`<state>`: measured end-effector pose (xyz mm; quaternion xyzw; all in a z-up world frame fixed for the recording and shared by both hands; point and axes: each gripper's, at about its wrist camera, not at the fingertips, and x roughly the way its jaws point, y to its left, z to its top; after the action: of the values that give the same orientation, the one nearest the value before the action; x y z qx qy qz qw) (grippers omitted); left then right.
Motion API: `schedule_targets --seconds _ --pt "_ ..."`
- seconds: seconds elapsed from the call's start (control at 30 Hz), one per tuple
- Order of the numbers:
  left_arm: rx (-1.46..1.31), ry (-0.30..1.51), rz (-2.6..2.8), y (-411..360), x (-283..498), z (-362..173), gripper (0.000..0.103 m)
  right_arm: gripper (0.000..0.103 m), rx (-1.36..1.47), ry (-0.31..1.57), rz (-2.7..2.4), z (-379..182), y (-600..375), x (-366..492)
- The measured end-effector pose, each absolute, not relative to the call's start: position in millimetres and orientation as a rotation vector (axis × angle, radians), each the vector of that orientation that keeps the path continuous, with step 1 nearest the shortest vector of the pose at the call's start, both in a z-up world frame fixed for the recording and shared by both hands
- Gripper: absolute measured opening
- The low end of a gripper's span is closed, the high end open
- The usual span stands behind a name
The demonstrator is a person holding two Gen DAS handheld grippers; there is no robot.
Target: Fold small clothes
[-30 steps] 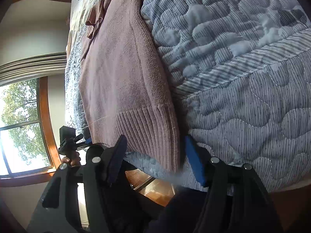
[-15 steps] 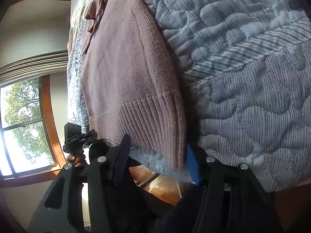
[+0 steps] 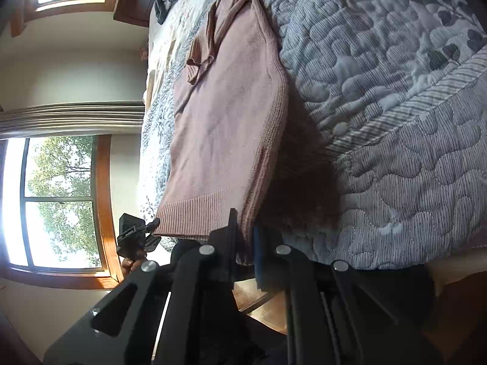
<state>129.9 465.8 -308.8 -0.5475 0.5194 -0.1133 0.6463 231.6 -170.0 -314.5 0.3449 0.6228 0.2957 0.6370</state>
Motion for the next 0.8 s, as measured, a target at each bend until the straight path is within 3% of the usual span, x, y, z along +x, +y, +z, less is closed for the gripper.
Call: schedule_targets --seconds 0.5,0.8 --pt "-1.335 1.031 -0.257 480.8 184.9 -245.7 0.008 0.007 0.845 1.266 0.751 -248.8 -155.4 298.1" --pt "-1.372 1.007 -0.219 508.1 240.6 -245.0 0.008 0.007 0.887 1.225 0.729 -243.1 -152.7 364.8"
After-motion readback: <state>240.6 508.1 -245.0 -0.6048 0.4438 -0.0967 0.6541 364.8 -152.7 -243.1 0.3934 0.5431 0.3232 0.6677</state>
